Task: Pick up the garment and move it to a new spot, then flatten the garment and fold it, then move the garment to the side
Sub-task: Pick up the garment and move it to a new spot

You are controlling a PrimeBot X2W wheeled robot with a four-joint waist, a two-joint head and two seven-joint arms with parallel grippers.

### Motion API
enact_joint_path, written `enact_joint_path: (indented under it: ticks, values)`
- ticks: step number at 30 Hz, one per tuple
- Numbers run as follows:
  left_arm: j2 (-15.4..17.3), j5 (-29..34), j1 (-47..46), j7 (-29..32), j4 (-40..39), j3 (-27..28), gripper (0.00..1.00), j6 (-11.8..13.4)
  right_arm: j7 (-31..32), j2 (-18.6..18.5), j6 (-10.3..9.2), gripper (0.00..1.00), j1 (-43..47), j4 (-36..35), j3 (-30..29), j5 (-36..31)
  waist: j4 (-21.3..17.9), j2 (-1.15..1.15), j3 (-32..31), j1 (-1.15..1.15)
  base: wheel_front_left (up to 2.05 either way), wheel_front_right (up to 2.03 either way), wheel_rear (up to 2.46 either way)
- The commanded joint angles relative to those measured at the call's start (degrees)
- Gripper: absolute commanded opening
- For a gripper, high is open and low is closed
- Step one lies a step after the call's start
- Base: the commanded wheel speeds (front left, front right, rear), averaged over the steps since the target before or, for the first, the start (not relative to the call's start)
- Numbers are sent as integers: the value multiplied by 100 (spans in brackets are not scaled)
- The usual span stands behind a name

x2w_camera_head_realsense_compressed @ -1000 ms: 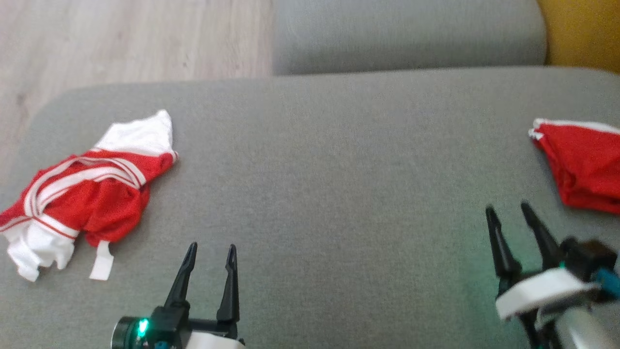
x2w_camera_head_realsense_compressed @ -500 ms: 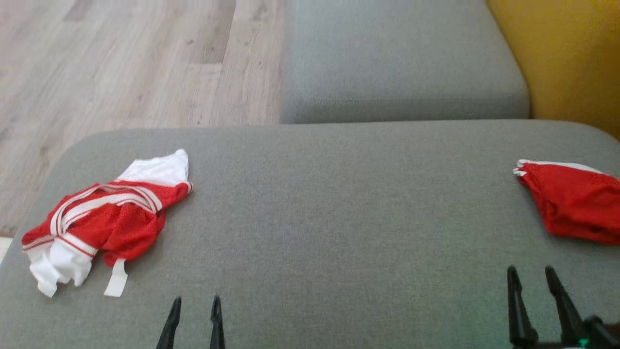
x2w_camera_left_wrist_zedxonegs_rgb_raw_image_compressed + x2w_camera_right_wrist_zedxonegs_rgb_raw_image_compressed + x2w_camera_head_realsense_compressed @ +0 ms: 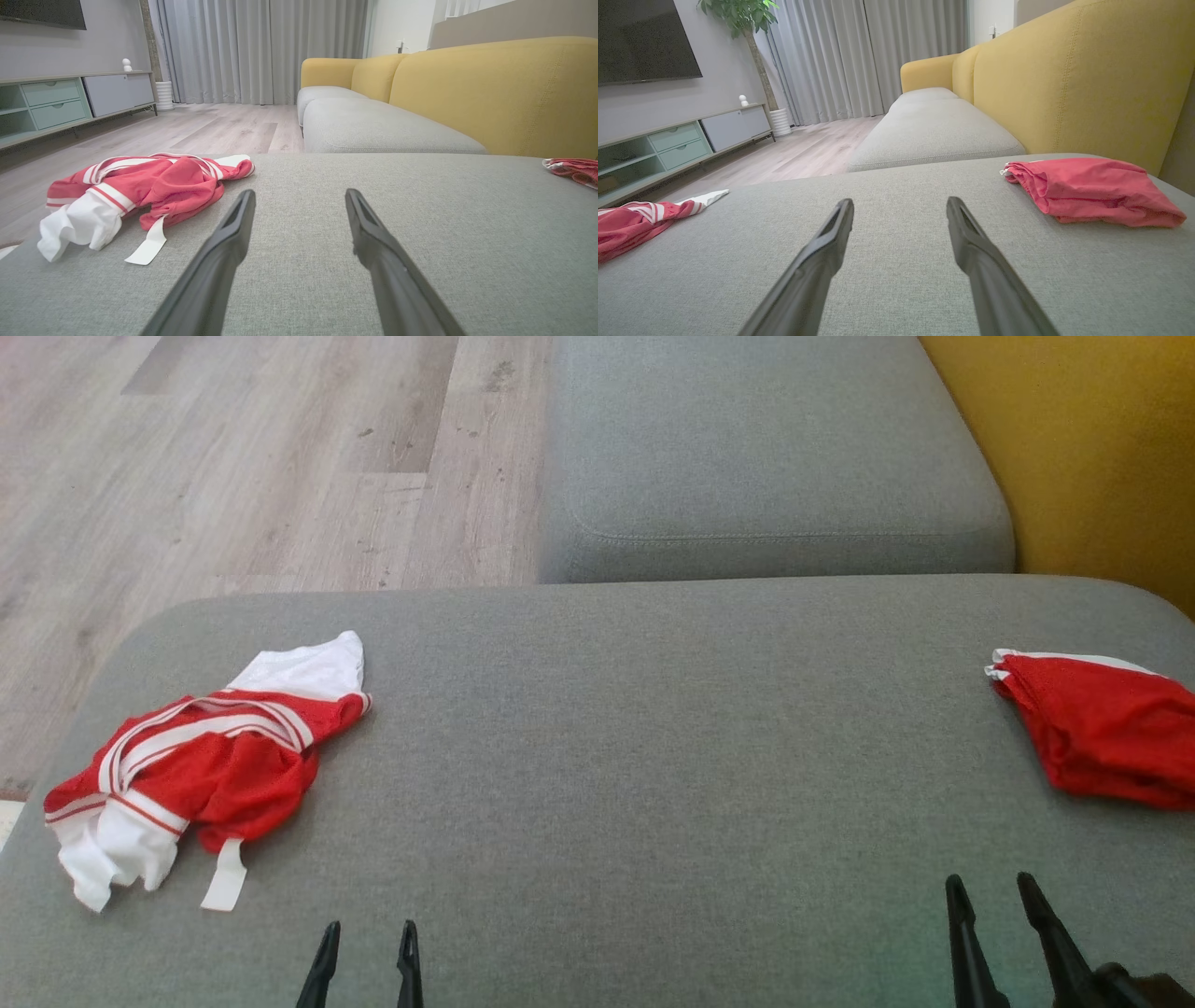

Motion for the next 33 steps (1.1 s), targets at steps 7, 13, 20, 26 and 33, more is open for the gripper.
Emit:
enact_joint_path:
  ticks: [7, 13, 20, 26, 33]
  values:
    - [-34, 13, -278, -31, -225, 204, 100, 19, -76, -140, -4, 100, -179, -156, 196, 7, -4, 0, 22, 0, 0, 0, 0]
    - [-34, 33, -310, -31, -206, 233, 100, 8, -76, -128, -4, 100, -191, -144, 212, 23, 7, 0, 30, 0, 0, 0, 0]
    - [-34, 66, -337, -31, -174, 262, 100, -5, -76, -105, -4, 100, -207, -140, 222, 72, 57, 0, 42, 0, 0, 0, 0]
    - [-34, 141, -454, -31, -164, 282, 100, -72, -76, -55, -4, 100, -195, -130, 324, 101, 421, 0, 113, 0, 0, 0, 0]
    - [-23, 233, -475, -31, -159, 402, 100, -134, -76, -16, -4, 100, -222, -102, 505, 112, 1019, 0, 140, 0, 0, 0, 0]
